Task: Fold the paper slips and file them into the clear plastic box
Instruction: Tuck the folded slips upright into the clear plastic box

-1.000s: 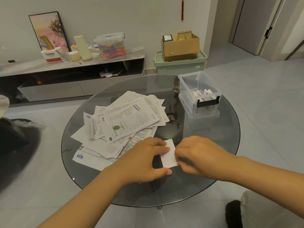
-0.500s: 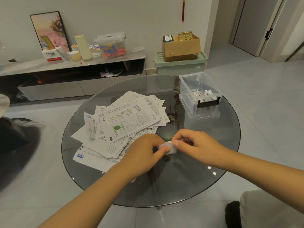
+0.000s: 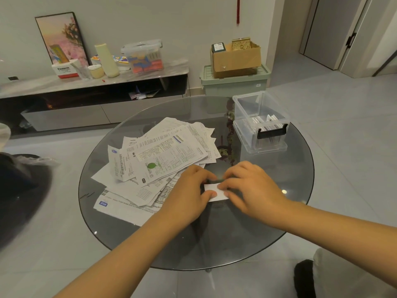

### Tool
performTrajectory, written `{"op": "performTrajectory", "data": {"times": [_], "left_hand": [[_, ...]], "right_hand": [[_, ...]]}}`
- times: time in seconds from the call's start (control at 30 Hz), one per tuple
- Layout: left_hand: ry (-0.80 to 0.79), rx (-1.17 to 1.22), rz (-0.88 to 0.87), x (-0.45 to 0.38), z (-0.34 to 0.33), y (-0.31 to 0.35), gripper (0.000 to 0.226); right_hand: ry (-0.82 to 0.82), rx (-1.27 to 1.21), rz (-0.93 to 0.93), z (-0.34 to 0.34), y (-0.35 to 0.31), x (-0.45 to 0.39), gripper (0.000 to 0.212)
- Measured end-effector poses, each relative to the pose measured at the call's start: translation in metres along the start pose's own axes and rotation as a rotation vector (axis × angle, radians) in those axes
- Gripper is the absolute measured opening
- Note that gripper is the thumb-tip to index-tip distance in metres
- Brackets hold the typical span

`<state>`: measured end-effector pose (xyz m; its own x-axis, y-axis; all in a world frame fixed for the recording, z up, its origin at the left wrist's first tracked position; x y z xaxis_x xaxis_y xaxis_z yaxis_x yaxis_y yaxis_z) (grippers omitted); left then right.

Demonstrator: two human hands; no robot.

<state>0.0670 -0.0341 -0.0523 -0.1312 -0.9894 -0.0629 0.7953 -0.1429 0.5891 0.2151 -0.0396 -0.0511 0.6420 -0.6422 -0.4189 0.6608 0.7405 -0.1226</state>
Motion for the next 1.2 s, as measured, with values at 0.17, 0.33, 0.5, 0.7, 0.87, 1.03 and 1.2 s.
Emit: {"op": "performTrajectory", "data": {"times": [0.17, 0.33, 0.5, 0.7, 0.87, 1.03, 1.2], "left_hand": [[0.066, -0.161, -0.202, 0.01, -0.002, 0.004, 0.007], [0.037, -0.166, -0.244, 0.024, 0.001, -0.006, 0.031], [0.0, -0.064, -0.122, 0.021, 0.008, -0.015, 0.013], [0.024, -0.234, -0.247, 0.021, 0.007, -0.004, 0.018], [0.101, -0.339, -0.34, 0.018, 0.007, 0.004, 0.029], [0.054, -0.197, -0.189, 0.015, 0.014, 0.006, 0.019], [0.151, 0.001, -0.036, 0.01, 0.017, 0.009, 0.011]], "right_hand": [[-0.118, 0.131, 0.123, -0.004, -0.012, 0.008, 0.039], [-0.172, 0.204, 0.117, -0.007, -0.01, 0.013, 0.047], [-0.229, 0.163, 0.111, -0.005, -0.009, 0.009, 0.045], [-0.18, 0.186, 0.108, -0.009, -0.011, 0.001, 0.042], [-0.111, 0.245, 0.188, -0.003, -0.014, -0.009, 0.023], [-0.053, 0.186, 0.146, 0.01, -0.015, -0.017, 0.009], [-0.054, -0.112, -0.166, 0.03, 0.01, -0.018, 0.024]]}}
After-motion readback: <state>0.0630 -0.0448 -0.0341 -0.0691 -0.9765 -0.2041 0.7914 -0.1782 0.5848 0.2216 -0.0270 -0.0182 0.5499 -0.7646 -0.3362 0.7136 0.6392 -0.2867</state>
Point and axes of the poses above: each hand's wrist, its own x-axis away from the middle knuckle, its own z-axis out of the back of the hand, y = z × x, the point moved 4 cm from there along -x, towards the middle knuckle, and after that the axes turned 11 degrees about z, right-handed, at the moved point
